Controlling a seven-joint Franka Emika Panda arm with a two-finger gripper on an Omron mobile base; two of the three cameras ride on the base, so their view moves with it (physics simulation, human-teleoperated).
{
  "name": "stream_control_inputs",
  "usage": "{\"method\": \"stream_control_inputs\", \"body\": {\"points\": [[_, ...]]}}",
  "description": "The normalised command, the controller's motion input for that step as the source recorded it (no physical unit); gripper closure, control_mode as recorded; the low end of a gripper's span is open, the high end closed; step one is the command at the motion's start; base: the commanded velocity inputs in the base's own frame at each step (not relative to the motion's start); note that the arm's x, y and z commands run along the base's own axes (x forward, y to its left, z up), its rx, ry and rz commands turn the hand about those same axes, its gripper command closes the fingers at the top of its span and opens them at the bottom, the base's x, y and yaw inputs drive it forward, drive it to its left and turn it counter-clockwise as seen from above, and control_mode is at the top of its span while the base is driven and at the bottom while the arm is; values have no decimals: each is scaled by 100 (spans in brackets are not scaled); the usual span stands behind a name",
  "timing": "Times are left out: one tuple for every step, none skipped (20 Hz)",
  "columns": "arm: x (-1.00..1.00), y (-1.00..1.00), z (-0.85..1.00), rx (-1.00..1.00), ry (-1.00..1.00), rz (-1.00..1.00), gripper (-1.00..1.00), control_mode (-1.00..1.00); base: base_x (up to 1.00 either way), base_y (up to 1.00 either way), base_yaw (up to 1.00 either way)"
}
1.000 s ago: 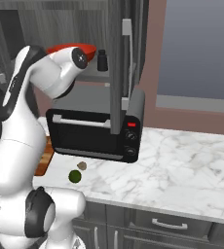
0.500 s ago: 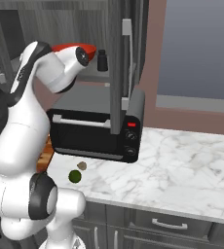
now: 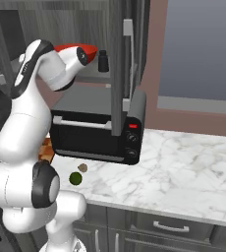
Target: Open the cabinet. Place the bowl and condiment on the counter. Then place the lime and garlic on the cutting board.
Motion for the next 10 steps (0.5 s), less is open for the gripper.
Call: {"method": "stream_control_inputs", "body": {"points": [[14, 25, -9, 0, 0, 7, -100, -100, 0, 0, 0], [14, 25, -9, 0, 0, 7, -100, -100, 0, 0, 0], [13, 25, -8, 0, 0, 7, -100, -100, 0, 0, 0], [13, 23, -8, 0, 0, 7, -100, -100, 0, 0, 0], [12, 22, -8, 0, 0, 7, -100, -100, 0, 0, 0], [11, 21, -8, 0, 0, 7, -100, -100, 0, 0, 0], [11, 21, -7, 0, 0, 7, -100, -100, 0, 0, 0], [11, 20, -7, 0, 0, 7, -100, -100, 0, 0, 0], [10, 19, -7, 0, 1, 8, -100, -100, 0, 0, 0], [8, 15, -6, 0, 4, 11, -100, -100, 0, 0, 0]]}}
